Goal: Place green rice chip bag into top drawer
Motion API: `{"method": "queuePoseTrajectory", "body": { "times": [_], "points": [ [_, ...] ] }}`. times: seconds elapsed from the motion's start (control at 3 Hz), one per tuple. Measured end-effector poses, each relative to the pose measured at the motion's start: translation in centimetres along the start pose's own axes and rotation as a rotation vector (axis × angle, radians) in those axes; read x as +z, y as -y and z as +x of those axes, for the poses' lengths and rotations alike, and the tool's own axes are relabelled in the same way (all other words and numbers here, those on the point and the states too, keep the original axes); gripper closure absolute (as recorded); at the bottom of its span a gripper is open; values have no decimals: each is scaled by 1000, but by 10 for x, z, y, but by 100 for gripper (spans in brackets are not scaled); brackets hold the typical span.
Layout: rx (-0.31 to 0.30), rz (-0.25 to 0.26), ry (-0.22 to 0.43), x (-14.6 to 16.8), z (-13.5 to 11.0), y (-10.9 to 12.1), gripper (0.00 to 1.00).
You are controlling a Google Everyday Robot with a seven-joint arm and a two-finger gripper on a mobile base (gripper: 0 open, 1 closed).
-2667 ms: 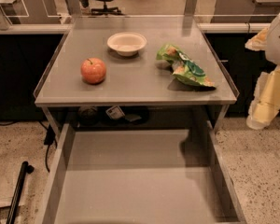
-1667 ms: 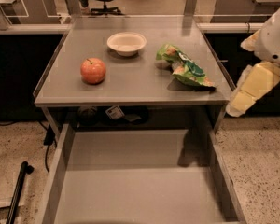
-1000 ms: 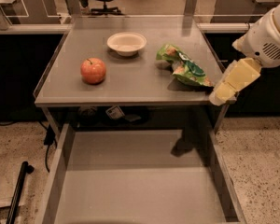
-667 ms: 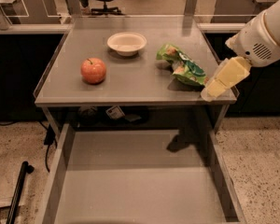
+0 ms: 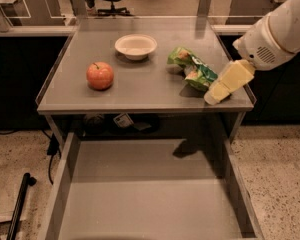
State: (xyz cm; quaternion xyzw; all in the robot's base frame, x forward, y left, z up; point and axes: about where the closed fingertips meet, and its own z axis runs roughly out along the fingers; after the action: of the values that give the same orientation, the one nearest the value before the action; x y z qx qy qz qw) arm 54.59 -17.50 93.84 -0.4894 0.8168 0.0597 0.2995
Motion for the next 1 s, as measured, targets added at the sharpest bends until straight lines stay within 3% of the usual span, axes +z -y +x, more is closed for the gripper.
{"method": "queuePoseTrajectory", "body": {
  "times": [0.67, 1.0],
  "points": [
    [46, 73, 85, 47, -29, 34, 0],
    [74, 81, 101, 72, -35, 47, 0]
  ]
}}
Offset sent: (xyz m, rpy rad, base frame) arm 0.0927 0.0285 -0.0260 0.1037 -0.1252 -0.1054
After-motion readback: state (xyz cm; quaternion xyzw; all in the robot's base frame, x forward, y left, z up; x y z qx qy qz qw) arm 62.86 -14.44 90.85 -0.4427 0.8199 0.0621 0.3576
